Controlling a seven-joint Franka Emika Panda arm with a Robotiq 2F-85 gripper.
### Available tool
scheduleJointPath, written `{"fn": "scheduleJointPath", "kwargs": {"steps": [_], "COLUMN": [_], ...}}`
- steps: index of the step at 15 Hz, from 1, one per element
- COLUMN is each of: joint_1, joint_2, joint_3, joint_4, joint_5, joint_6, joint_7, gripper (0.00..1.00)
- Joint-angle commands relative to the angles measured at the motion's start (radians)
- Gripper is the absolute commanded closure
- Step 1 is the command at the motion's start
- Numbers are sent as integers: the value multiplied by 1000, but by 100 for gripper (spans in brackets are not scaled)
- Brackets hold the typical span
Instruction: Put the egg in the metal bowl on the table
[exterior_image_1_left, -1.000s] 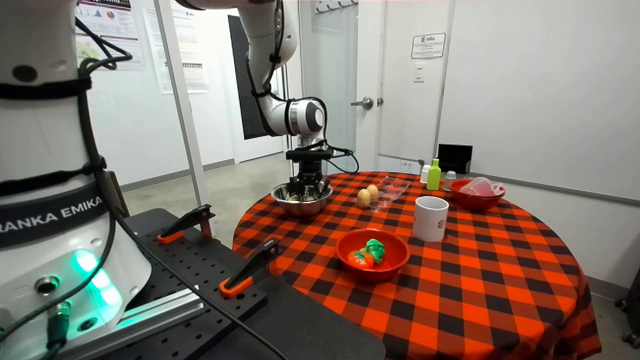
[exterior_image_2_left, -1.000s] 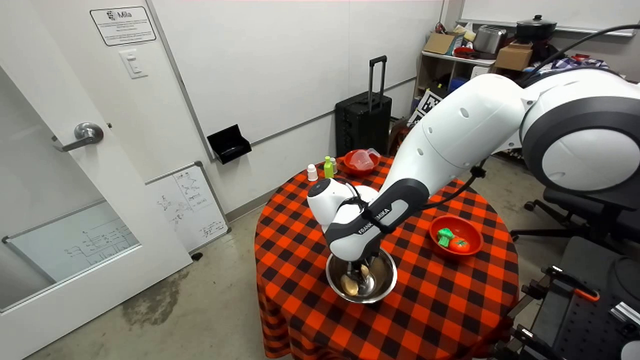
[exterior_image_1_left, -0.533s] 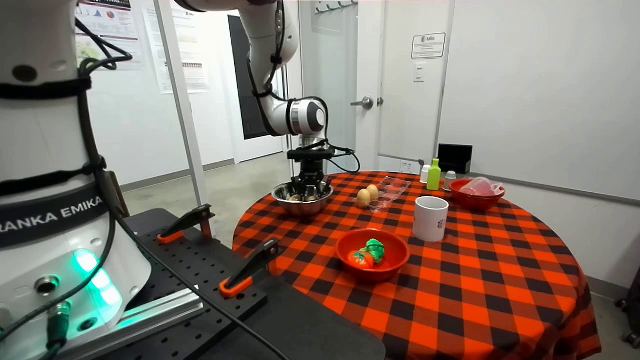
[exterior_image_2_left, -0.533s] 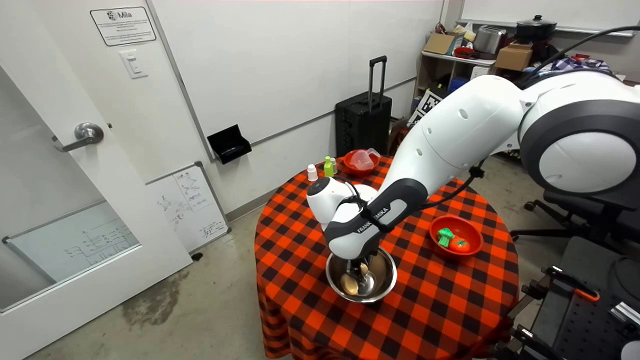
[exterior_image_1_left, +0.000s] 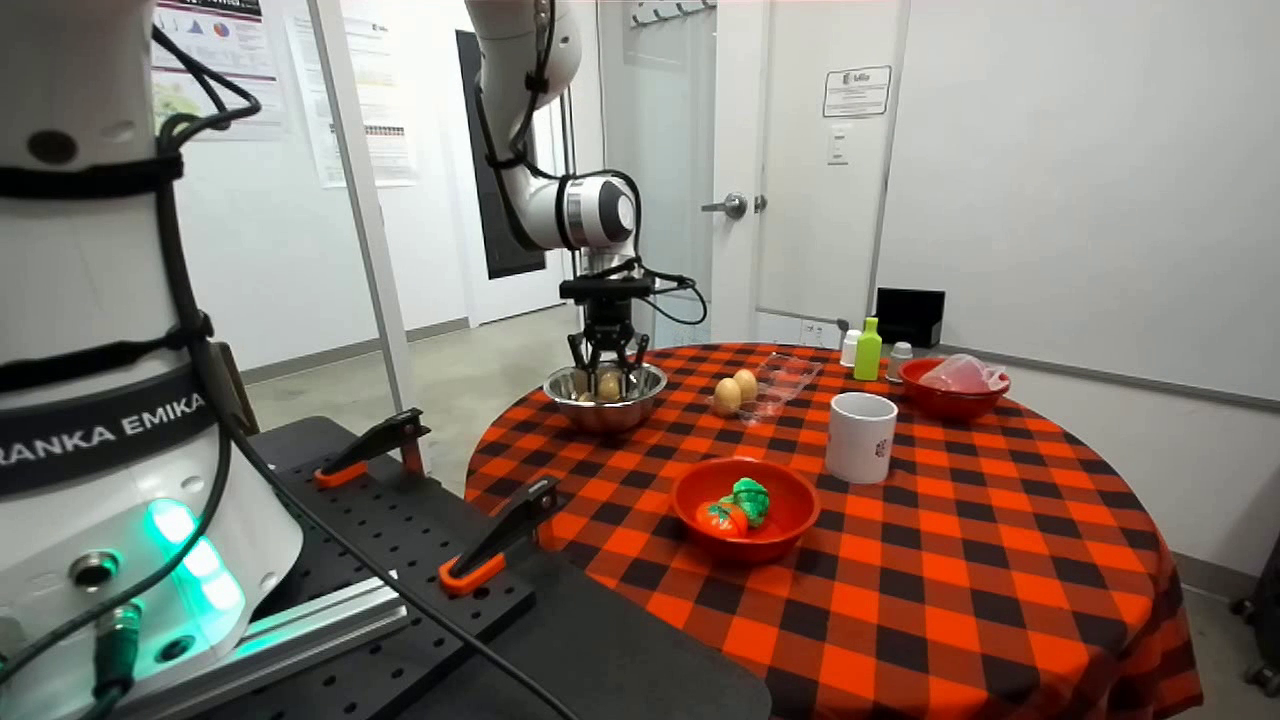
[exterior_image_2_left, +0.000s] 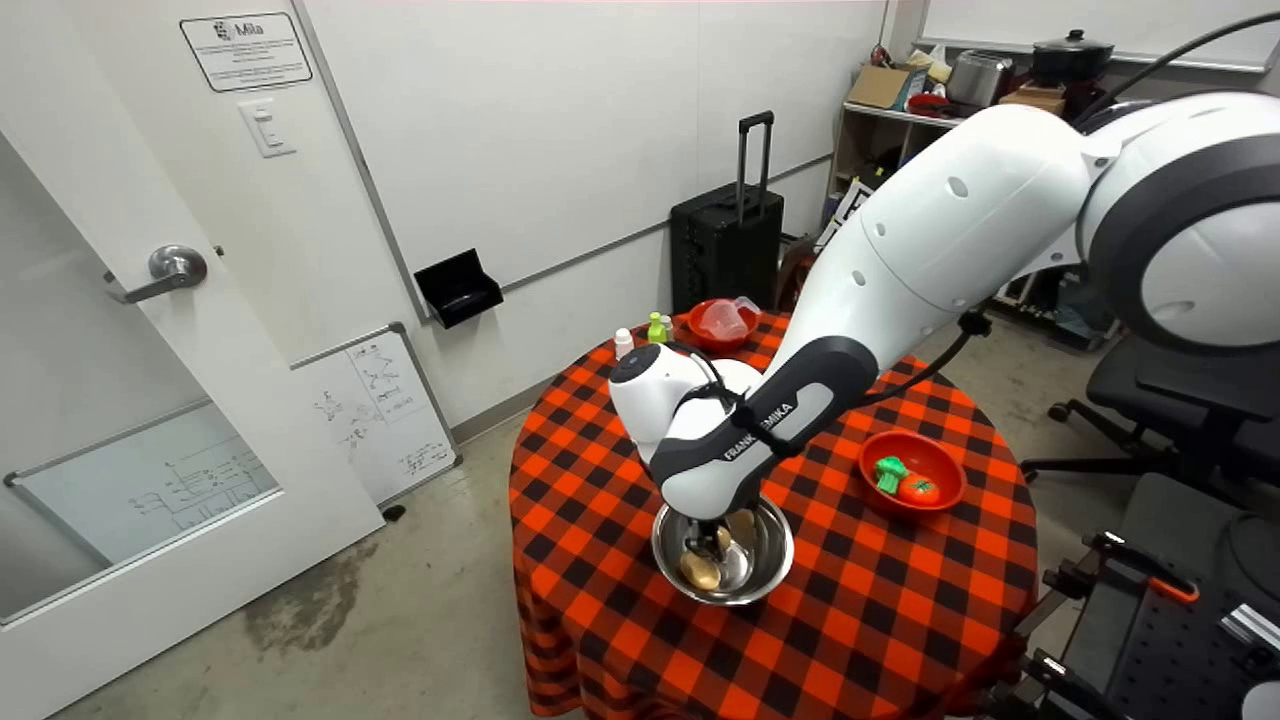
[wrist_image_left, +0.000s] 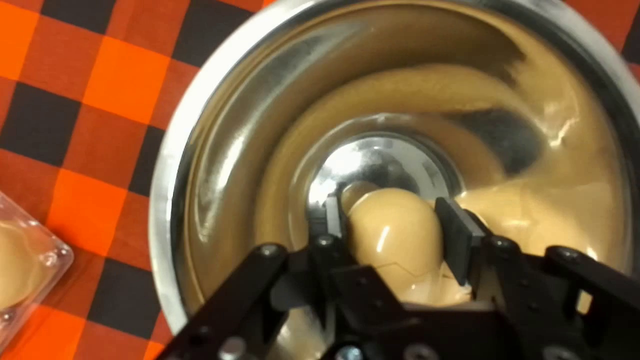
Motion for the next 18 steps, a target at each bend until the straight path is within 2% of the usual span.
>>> {"fn": "scheduleJointPath", "kwargs": {"steps": [1, 4, 10, 13, 18], "joint_1": [33, 50, -2, -44, -148], "joint_2": [-180, -295, -438, -449, -362], "joint_3": [-14, -34, -75, -101, -111], "joint_4": [-199, -309, -457, -485, -442], "joint_5": [-53, -81, -77, -66, -22], "joint_6": [36, 35, 45, 54, 78], "joint_7": [64, 158, 285, 308, 267], "gripper": [77, 77, 77, 77, 77]}}
